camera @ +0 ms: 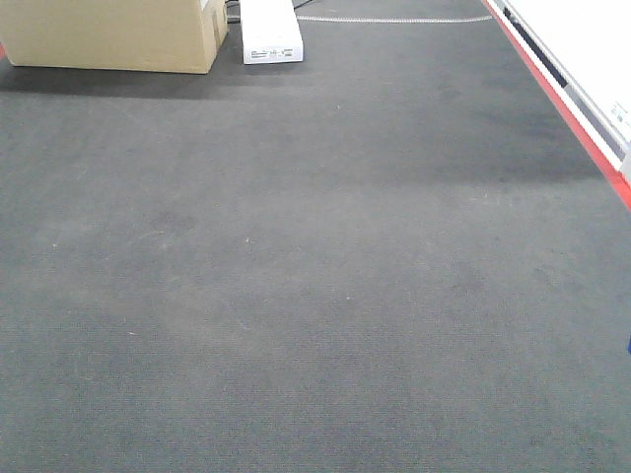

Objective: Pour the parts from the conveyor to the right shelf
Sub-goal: 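Raise the held blue block with the right gripper away from the belt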

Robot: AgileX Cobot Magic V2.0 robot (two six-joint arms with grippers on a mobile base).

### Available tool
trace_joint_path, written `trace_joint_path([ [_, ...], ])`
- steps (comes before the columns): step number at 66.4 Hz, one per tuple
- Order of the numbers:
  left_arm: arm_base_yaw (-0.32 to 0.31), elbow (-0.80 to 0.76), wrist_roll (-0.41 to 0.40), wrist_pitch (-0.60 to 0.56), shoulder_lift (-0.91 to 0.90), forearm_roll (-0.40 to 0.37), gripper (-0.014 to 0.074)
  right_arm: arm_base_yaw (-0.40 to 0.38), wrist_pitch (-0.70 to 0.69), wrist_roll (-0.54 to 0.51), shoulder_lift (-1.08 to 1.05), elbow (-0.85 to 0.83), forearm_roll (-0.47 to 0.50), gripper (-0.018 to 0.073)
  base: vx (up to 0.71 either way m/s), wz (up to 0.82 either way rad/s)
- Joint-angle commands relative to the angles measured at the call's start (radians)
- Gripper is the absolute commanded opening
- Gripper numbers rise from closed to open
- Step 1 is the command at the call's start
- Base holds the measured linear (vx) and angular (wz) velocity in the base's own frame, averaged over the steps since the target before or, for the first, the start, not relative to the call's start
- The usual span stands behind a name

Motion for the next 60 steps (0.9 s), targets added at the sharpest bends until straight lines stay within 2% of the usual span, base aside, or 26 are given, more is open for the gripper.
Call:
trace_joint_path([
  [1, 0.003, -0.019, -0.008, -0.072, -0.012, -0.008, -0.0006, -0.008, -0.07, 0.0, 0.007, -0.026, 0.004, -0.0005, 0.0, 0.0],
  [60, 0.003, -0.019, -0.008, -0.072, -0.012, -0.008, -0.0006, -0.008, -0.07, 0.0, 0.008, -0.026, 0.004, -0.0005, 0.0, 0.0],
])
